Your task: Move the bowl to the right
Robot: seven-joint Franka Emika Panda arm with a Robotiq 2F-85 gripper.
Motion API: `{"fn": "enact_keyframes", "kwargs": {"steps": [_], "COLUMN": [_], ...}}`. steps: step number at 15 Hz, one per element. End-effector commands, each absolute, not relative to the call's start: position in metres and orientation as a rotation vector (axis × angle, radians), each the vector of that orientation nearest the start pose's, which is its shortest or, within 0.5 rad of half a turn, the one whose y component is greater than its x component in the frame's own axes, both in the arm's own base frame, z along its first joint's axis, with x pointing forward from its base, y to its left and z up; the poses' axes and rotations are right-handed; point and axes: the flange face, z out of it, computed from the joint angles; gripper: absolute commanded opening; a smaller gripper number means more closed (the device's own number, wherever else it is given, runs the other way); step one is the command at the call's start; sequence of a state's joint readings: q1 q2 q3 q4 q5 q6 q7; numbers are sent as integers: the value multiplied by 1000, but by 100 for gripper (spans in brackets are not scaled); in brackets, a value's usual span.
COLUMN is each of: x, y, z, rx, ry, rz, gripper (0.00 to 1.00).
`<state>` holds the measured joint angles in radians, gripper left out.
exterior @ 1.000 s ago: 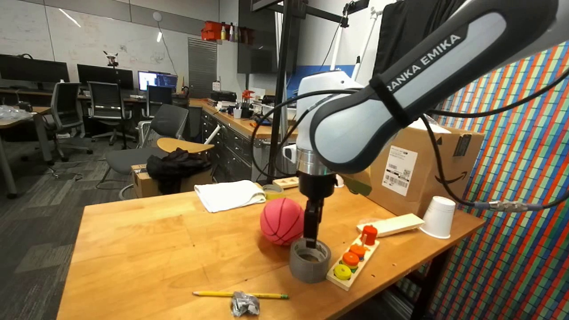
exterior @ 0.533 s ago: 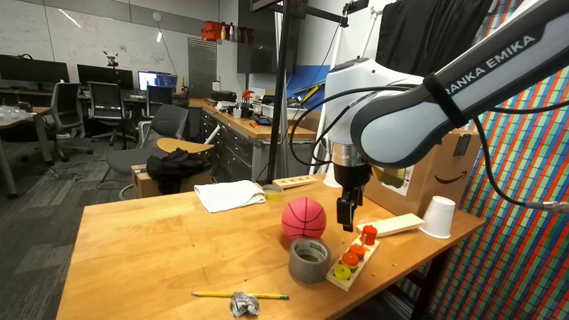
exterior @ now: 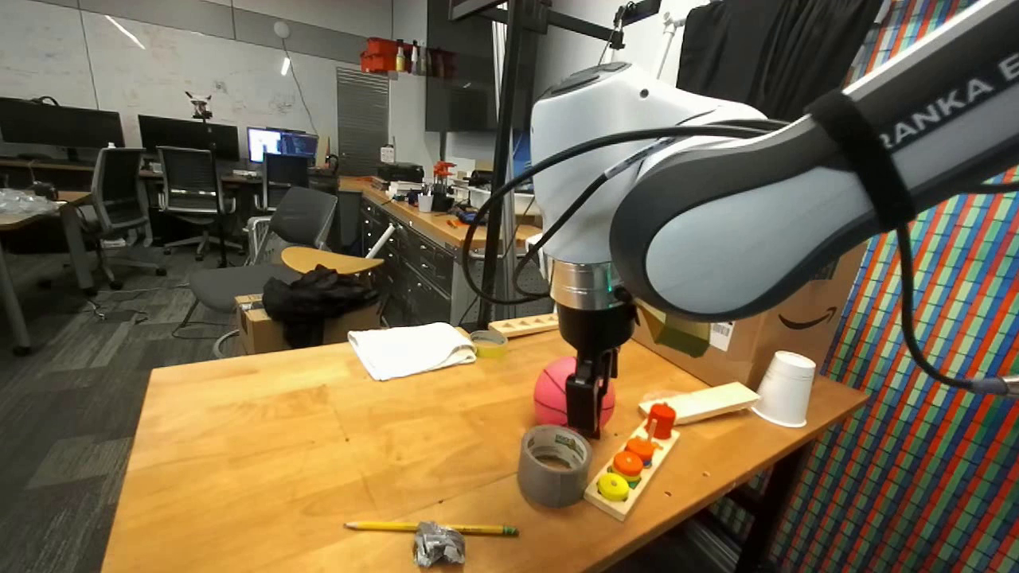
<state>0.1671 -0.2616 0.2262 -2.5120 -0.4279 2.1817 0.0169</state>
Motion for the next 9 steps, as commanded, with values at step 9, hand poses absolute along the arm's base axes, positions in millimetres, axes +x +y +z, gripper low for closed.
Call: {"fn": "enact_keyframes", "kwargs": {"steps": [9], "x": [399], "y": [199], "z": [359], "rx": [-3130], "ry": [-1053], "rz": [68], "gripper": [100]}}
